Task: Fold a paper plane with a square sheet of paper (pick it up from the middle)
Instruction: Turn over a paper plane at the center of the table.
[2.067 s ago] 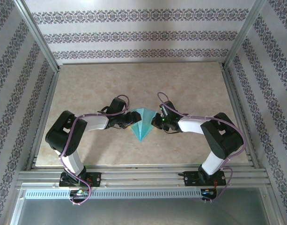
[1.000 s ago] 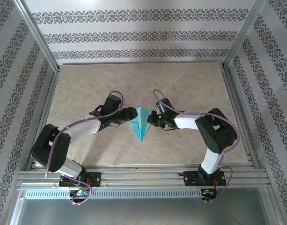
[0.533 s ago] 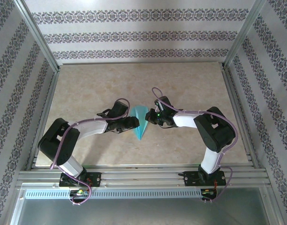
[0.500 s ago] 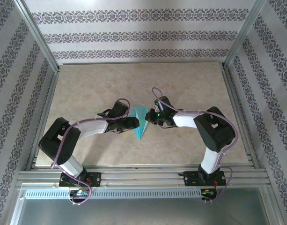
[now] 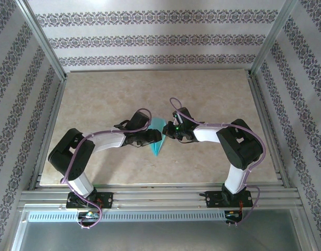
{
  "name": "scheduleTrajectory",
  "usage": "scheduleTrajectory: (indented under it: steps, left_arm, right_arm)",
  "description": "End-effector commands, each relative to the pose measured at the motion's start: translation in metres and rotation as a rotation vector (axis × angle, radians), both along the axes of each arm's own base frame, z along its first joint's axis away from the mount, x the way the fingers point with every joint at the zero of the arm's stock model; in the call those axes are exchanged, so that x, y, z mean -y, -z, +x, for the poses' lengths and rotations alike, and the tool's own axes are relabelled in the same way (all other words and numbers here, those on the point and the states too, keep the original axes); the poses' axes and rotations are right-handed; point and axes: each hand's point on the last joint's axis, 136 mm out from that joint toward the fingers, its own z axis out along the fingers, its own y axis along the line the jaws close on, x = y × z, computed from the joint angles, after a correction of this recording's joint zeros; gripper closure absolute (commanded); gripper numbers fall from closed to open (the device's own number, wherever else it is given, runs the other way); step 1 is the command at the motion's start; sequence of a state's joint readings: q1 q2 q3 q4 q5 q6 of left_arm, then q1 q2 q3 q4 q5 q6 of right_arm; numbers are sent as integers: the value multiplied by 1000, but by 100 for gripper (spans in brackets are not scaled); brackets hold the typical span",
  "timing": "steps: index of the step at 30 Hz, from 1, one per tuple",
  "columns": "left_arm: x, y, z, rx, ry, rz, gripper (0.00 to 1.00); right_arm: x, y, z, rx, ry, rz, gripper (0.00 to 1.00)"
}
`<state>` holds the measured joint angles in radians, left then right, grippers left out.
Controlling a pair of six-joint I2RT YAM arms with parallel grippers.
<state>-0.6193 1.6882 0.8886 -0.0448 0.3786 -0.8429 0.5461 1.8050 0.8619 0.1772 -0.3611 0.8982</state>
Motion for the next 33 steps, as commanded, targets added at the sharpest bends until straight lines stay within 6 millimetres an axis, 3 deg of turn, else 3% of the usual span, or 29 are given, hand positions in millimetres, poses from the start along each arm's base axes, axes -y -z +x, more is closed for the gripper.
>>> scheduleTrajectory:
  steps: [1, 9, 17, 23, 33]
  left_arm:
    - [4, 5, -2, 8, 29, 74, 46]
    - [0, 13, 3, -2, 32, 190, 53]
    - [-2, 20, -3, -20, 63, 247, 54]
    - [8, 18, -1, -10, 92, 253, 60]
    - [2, 24, 1, -24, 80, 328, 78]
  right_arm:
    - [-9, -2, 1, 12, -26, 15, 92]
    - [-9, -1, 0, 7, -26, 19, 92]
    - [-8, -1, 0, 5, -21, 21, 92]
    - [-9, 0, 0, -1, -19, 30, 88]
    - [-6, -4, 1, -5, 2, 46, 84]
